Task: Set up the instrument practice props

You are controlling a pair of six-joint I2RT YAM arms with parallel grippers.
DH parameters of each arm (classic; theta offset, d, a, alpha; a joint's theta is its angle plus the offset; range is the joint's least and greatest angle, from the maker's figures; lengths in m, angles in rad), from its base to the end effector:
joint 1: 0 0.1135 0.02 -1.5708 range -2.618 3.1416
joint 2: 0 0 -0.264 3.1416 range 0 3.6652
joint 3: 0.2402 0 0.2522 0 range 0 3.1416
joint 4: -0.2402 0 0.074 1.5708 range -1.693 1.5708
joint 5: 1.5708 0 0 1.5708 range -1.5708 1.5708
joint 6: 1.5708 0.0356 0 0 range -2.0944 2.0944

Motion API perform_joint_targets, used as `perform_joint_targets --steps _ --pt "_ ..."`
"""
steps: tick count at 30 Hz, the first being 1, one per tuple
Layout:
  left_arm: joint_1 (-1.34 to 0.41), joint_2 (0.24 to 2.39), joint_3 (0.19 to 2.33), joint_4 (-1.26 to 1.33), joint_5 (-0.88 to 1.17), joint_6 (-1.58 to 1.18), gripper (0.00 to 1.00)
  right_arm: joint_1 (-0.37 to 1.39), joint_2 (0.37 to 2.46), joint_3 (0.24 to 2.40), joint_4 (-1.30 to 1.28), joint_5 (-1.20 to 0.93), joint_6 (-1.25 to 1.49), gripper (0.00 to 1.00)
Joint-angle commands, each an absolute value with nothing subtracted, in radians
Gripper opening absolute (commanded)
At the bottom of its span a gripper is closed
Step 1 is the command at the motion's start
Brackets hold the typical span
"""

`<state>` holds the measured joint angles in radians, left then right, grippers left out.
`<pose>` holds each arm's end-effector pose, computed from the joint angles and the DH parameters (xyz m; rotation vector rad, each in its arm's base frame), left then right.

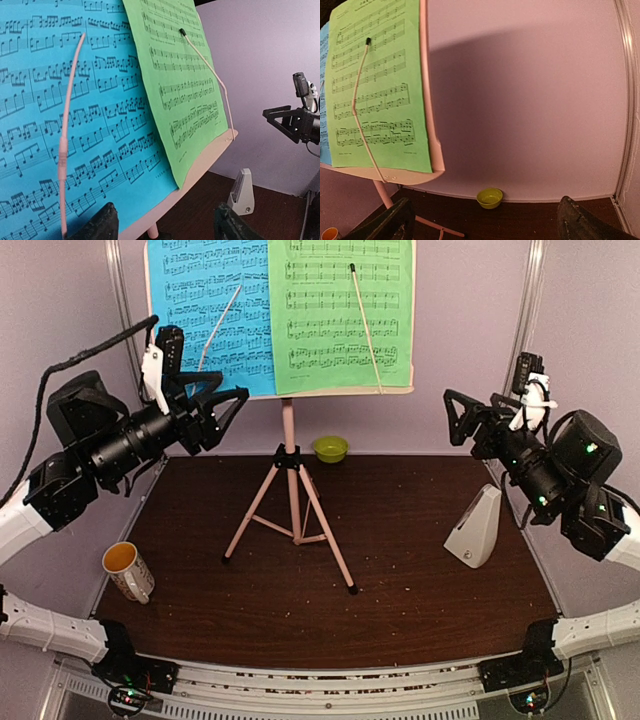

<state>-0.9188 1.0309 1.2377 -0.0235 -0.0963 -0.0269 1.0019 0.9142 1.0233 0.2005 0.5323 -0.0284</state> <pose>0.1358 -0.1723 0.4689 0.5398 1.3203 -0.7187 0.1205 0.1550 0.4408 -0.2076 1.3050 0.4949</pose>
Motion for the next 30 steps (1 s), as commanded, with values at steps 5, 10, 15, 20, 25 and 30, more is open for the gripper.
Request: perform_joint_targets --steps 5,10,15,20,25,30 --pt "-0.913 0.942 1.039 0.046 -0.153 -0.11 0.73 0.957 0.822 0.953 -0.271 0.92 0.364 1.0" --pt "-0.913 0.91 0.971 0.052 -0.233 -0.183 0.74 0.81 0.899 1.007 -0.611 0.898 0.728 1.0" --pt "-0.913 0.861 0.901 0.085 -0.248 -0.213 0.75 0.719 1.012 1.04 -0.746 0.866 0.885 1.0" --pt "-0.913 0.832 0.879 0.07 -0.252 -0.209 0.75 0.665 1.087 1.002 -0.724 0.84 0.944 1.0" --pt "-0.913 0.812 0.839 0.071 -0.235 -0.233 0.75 0.613 1.193 1.013 -0.746 0.853 1.018 1.0" --pt "-0.913 0.795 0.805 0.078 -0.221 -0.255 0.75 0.586 1.3 1.046 -0.753 0.873 1.051 1.0"
